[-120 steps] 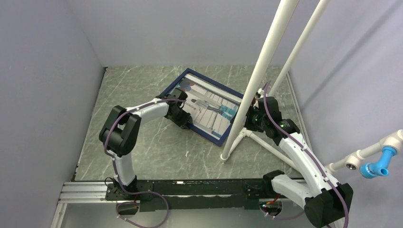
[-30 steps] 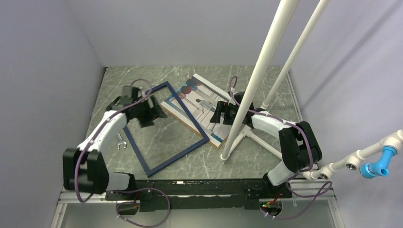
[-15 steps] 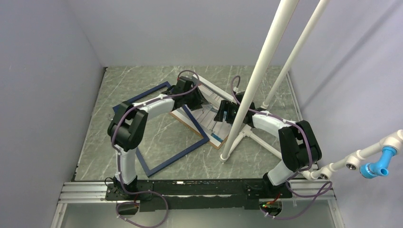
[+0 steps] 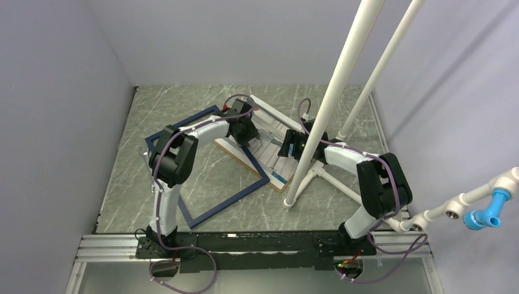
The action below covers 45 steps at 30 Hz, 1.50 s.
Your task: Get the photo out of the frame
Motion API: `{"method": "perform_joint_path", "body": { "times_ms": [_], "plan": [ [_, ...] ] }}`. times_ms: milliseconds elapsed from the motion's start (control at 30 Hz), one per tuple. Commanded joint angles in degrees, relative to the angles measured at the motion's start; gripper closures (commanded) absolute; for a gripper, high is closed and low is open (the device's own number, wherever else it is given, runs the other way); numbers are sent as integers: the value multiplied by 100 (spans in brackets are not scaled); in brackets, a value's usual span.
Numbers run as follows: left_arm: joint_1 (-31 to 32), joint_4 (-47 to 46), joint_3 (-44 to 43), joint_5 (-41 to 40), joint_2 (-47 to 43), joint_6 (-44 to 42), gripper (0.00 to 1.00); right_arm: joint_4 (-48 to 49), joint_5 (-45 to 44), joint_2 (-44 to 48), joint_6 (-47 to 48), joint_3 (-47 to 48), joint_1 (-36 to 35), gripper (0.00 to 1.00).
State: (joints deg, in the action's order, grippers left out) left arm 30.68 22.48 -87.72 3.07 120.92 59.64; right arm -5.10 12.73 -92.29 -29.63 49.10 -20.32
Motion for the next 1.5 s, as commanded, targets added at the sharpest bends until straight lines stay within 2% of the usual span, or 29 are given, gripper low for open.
{"method": "perform_joint_path", "body": {
  "times_ms": [0,233,567,967,1200,1467],
  "plan": [
    [-57,860,-96,-526,-129,-120,44,47,-138,-41,-27,0,25,22],
    [-222,1347,225,-1003,-574,-131,41,21,-155,-65,-18,36,17,22],
    [-567,1007,903,-733,-867,-183,41,63,-56,-77,1,21,19,23],
    [-806,895,1485,-769,-1387,-399,40,55,-24,-139,14,72,19,23],
    [-817,840,1341,-575,-1389,-570,29,-49,0,-46,151,161,-82,20],
    [-774,488,1087,-360,-897,-530,23,-260,-51,257,179,272,-243,19]
  ]
}}
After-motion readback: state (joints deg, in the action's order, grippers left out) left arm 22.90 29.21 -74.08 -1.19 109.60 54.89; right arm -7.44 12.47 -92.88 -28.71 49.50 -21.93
